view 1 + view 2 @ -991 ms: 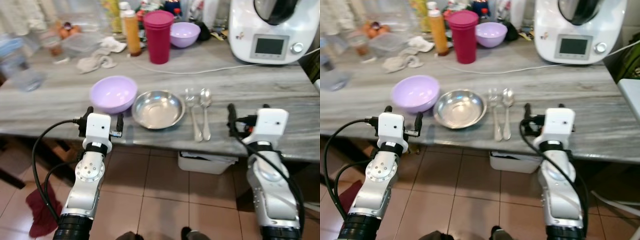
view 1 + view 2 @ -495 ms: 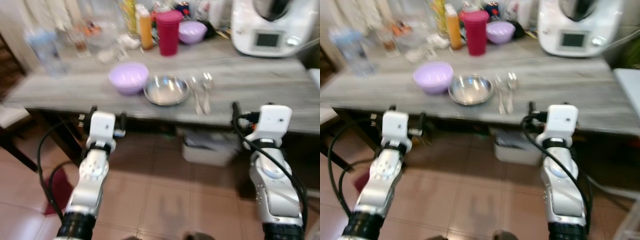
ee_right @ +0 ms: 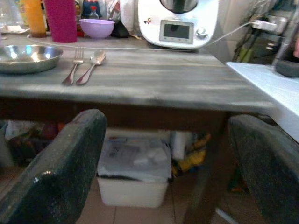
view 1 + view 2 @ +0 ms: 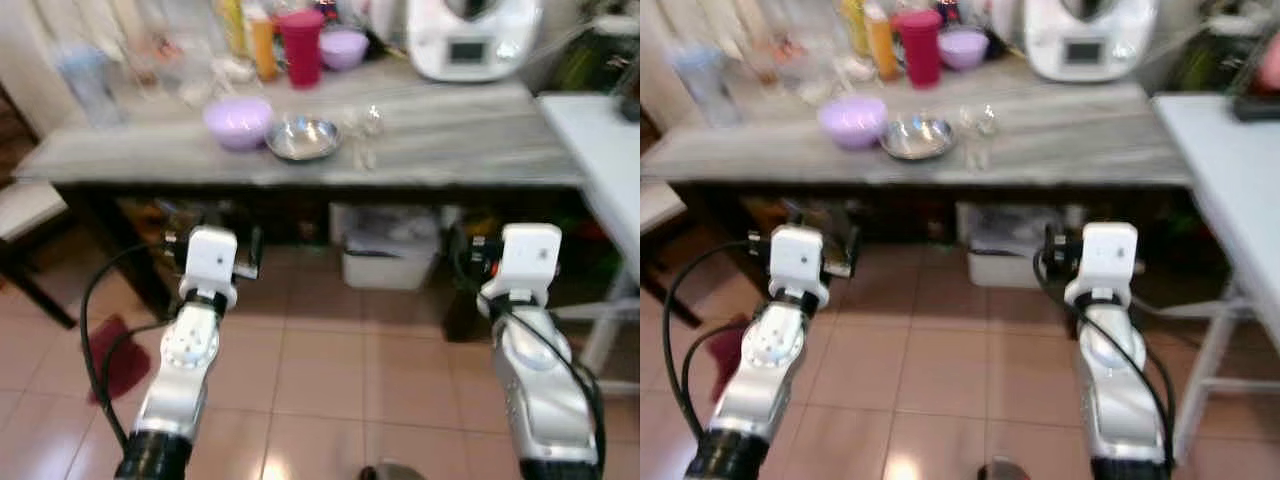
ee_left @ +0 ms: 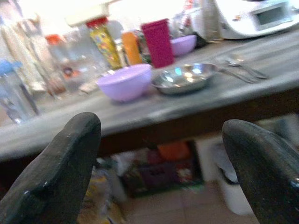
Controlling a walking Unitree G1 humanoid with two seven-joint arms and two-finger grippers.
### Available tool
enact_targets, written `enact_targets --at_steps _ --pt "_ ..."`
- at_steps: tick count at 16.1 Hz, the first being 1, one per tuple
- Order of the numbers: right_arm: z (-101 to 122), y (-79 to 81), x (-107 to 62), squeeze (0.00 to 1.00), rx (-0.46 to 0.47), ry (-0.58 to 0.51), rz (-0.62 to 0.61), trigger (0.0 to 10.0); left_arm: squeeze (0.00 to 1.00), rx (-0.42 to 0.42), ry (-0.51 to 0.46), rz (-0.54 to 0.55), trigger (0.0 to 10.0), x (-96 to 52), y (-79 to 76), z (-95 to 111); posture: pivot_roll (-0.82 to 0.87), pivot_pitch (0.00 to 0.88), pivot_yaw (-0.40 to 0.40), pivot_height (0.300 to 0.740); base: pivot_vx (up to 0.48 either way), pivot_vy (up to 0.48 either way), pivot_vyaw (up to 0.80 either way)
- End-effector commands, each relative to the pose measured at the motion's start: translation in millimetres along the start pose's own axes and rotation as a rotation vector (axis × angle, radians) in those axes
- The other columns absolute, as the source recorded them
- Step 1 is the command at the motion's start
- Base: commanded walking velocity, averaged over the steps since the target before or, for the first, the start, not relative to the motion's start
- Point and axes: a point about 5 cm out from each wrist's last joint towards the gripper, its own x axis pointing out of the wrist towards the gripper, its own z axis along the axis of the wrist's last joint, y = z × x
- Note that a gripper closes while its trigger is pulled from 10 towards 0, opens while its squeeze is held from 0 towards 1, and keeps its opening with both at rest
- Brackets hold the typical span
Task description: Setting the table
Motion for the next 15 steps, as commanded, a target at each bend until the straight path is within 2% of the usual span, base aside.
enact_targets --at_steps 1,3,5,15 --pt "7.3 4.9 1.5 0.0 0.016 -0.032 0.03 10.0 0.0 -0.011 -0.032 -0.012 10.0 2.0 3.3 6.0 -0.26 0.077 0.069 0.74 0.0 0.0 0.0" --pt "8.4 4.3 0.7 0.0 0.03 -0.036 0.031 10.0 0.0 -0.008 -0.028 -0.035 10.0 1.7 -0.5 6.6 -0.27 0.078 0.068 0.74 0.0 0.0 0.0" --pt "8.3 4.4 0.6 0.0 0.029 -0.035 0.034 10.0 0.0 -0.043 -0.021 -0.069 10.0 1.7 -5.5 5.7 -0.27 0.077 0.069 0.74 0.0 -0.172 0.0" --pt "7.7 2.6 0.2 0.0 0.036 -0.038 0.025 10.0 0.0 -0.087 -0.028 -0.104 10.0 4.4 -11.5 7.9 -0.28 0.069 0.073 0.74 0.0 -0.472 0.0"
